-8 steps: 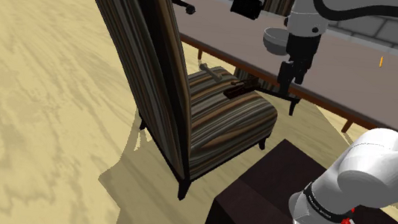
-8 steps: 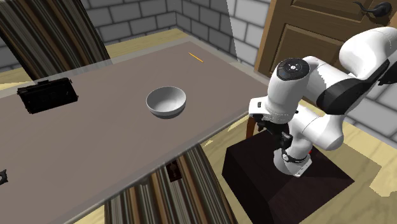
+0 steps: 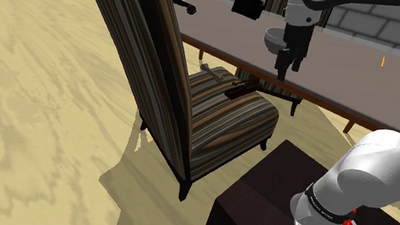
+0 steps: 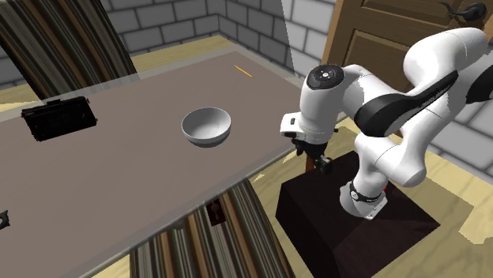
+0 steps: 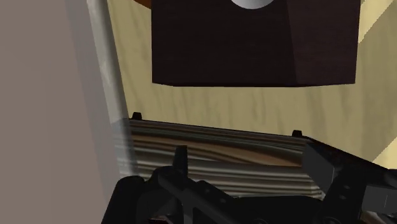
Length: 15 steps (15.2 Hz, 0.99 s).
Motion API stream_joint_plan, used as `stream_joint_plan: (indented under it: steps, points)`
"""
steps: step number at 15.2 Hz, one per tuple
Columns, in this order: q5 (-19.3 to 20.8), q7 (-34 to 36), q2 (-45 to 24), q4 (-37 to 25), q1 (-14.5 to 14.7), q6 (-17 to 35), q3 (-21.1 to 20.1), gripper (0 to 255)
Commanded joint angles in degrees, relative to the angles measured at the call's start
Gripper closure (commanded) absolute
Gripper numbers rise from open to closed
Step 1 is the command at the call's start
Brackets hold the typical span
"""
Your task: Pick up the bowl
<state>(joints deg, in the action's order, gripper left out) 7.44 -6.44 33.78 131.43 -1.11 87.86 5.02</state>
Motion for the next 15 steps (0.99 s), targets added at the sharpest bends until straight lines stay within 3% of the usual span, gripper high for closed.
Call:
stream_joint_plan:
  steps: [1,8,15]
  points:
    - [1.05,-1.64,-3.52,-3.0,-0.56,1.09,1.42,0]
    - [3.04,-7.69,-15.73,-14.47,-2.33,3.88,6.24,0]
    - [2.17,-14.18,-29.1,-29.28,-4.31,4.5,10.36,0]
